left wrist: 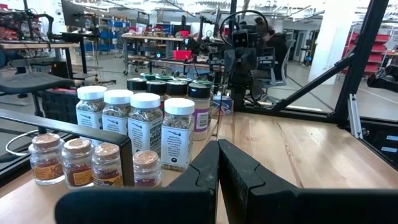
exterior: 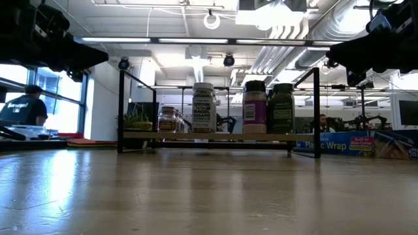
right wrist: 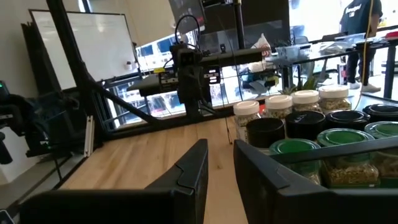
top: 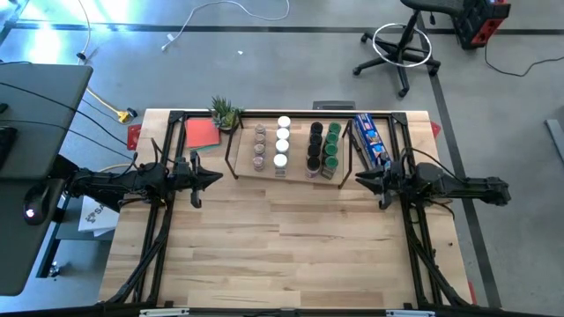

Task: Shelf spices
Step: Return to Home Position

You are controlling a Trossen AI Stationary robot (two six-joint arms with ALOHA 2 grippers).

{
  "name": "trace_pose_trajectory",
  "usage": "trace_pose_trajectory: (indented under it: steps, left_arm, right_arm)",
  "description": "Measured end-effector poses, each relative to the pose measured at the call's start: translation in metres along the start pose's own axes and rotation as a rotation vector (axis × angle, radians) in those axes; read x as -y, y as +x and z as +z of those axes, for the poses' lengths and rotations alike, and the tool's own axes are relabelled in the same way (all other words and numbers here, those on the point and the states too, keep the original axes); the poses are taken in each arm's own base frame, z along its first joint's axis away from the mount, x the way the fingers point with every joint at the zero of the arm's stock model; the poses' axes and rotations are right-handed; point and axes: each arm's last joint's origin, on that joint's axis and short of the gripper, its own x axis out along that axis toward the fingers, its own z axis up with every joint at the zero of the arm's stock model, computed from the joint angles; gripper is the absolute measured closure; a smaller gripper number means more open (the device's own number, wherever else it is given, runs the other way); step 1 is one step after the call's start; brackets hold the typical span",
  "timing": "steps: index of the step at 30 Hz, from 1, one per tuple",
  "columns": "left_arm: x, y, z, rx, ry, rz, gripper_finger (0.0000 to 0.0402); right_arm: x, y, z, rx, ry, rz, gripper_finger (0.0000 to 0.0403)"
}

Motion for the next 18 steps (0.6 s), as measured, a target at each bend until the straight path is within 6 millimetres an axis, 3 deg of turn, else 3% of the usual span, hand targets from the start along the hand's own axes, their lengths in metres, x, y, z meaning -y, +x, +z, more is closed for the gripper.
trace_pose_trajectory:
  steps: [18]
  left_arm:
    - [0.0, 0.0, 0.0, 0.0, 0.0, 0.0, 0.0399]
  right_arm:
    - [0.0006, 0.0, -0.004, -0.04, -0.003, -0.006, 0.0332]
